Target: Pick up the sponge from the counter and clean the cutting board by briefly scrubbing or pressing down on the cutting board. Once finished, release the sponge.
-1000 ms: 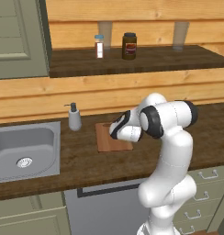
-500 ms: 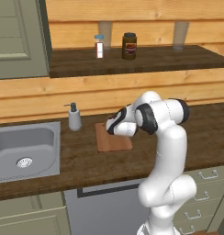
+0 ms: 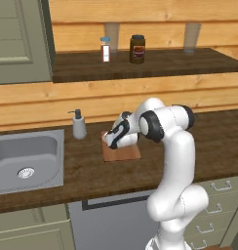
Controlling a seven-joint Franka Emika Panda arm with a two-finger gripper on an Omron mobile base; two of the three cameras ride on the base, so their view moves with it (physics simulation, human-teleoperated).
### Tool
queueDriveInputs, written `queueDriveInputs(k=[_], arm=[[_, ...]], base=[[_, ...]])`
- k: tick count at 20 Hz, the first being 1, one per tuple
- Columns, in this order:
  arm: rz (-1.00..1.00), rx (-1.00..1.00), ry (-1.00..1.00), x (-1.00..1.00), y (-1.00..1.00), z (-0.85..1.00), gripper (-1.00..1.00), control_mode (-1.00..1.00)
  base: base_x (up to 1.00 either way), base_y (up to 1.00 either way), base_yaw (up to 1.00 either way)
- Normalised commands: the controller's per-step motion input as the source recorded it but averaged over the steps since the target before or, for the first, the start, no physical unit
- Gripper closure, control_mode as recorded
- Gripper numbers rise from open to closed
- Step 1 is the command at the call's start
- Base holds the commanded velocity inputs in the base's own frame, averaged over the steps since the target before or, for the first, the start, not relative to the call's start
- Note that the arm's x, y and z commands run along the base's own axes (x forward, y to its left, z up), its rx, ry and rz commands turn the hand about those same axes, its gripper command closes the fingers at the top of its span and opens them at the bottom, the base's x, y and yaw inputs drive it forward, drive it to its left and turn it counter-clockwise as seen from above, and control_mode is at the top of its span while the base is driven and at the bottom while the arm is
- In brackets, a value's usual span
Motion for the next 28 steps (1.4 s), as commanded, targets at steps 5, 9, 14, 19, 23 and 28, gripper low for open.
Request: queueDriveInputs(k=[5,9,14,19,23,28], arm=[[0.0,0.0,0.02,0.06,1.0,0.0,1.0,-1.0],[0.0,0.0,0.05,-0.14,0.49,0.0,1.0,-1.0],[0.0,0.0,0.0,-0.63,-0.32,-0.08,1.0,-1.0],[0.0,0.0,0.0,-0.6,-0.74,-0.17,1.0,-1.0],[0.0,0.0,0.0,-0.49,-0.73,-0.1,1.0,-1.0],[0.0,0.0,0.01,-0.67,-0.3,0.04,1.0,-1.0]], base=[[0.0,0.0,0.0],[0.0,0.0,0.0],[0.0,0.0,0.0],[0.0,0.0,0.0],[0.0,0.0,0.0],[0.0,0.0,0.0]])
